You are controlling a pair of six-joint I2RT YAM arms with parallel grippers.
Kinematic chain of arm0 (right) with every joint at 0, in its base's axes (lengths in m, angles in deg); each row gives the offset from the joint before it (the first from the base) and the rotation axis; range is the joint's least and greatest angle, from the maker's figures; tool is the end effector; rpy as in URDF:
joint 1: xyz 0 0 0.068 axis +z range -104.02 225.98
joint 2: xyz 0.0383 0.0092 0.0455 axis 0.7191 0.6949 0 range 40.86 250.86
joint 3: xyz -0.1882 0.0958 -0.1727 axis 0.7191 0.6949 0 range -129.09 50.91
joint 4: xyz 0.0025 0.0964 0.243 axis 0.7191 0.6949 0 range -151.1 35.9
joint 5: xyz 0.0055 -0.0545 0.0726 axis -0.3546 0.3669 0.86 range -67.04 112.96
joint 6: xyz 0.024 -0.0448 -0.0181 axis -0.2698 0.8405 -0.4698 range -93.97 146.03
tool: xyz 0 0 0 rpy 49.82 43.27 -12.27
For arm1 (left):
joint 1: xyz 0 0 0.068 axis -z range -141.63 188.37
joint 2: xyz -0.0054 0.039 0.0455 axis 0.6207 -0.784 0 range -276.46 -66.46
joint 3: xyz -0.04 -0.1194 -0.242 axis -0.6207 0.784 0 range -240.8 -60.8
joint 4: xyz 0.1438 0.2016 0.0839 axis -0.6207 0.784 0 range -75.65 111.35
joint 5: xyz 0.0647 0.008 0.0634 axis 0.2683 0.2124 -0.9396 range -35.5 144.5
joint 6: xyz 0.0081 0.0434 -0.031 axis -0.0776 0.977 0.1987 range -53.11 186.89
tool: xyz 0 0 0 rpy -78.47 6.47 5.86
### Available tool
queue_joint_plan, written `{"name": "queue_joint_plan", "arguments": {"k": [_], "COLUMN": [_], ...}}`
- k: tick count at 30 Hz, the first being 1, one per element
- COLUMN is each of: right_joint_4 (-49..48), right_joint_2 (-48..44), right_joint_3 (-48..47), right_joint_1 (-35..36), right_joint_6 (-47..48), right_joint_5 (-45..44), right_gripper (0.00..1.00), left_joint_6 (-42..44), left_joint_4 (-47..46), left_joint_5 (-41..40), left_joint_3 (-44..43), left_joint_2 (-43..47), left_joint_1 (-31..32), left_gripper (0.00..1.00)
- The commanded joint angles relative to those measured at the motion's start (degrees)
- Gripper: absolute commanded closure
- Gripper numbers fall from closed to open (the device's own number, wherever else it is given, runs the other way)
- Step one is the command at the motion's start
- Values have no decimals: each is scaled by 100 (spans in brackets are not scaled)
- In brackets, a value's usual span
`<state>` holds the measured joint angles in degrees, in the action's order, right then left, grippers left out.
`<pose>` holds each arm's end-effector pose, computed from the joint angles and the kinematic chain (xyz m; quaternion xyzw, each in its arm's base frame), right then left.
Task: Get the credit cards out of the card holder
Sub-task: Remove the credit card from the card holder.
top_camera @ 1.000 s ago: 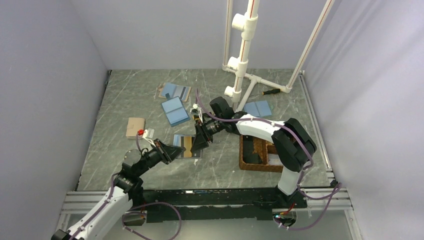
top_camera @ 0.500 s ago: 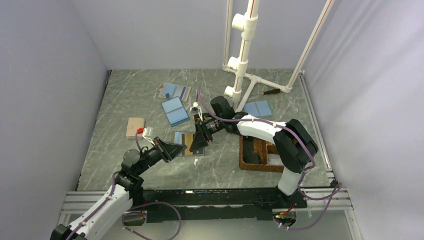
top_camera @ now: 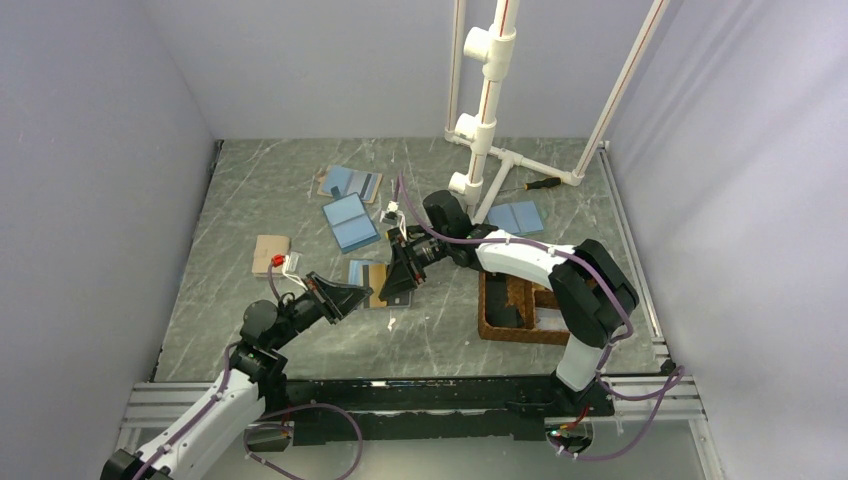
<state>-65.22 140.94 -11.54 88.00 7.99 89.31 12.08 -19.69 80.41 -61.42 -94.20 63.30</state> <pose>0.2534 0.2723 0.2226 -0.4065 0.6674 0.6156 0.1018 0.1178 -0.0718 0.1909 -0.0045 0.6677 -0.5816 0.4646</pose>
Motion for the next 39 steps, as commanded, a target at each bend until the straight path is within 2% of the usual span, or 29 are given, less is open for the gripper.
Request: {"name": "queue_joint_plan", "arguments": {"k": [1, 13, 20, 23, 24, 29, 39], "right_joint_4": [-269, -266, -252, -186, -159, 12, 254], "right_joint_2": [-204, -199, -192, -190, -183, -174, -137], "right_joint_3": [5, -21, -29, -53, -63, -108, -174], "right_joint_1": [-11, -10, -10, -10, -10, -10, -10], "right_joint_6": [35, 127, 151, 209, 239, 421, 675], "right_joint_5": [223, 448, 481, 513, 518, 497, 427], "right_gripper": [67, 76, 88, 97, 100, 100, 100], "left_joint_6": [-74, 51, 49, 36, 28, 51, 123], "left_joint_4": [-416, 358, 362, 404, 452, 875, 1763], "left_joint_5": [69, -130, -121, -137, -150, -206, -286], "left_joint_3": [-122, -123, -122, -130, -142, -245, -459], "left_joint_2": [74, 527, 464, 454, 462, 568, 976], "left_joint_1": [-5, -5, -5, -5, -5, -5, -5], "left_gripper": [100, 100, 100, 99, 96, 76, 49]}}
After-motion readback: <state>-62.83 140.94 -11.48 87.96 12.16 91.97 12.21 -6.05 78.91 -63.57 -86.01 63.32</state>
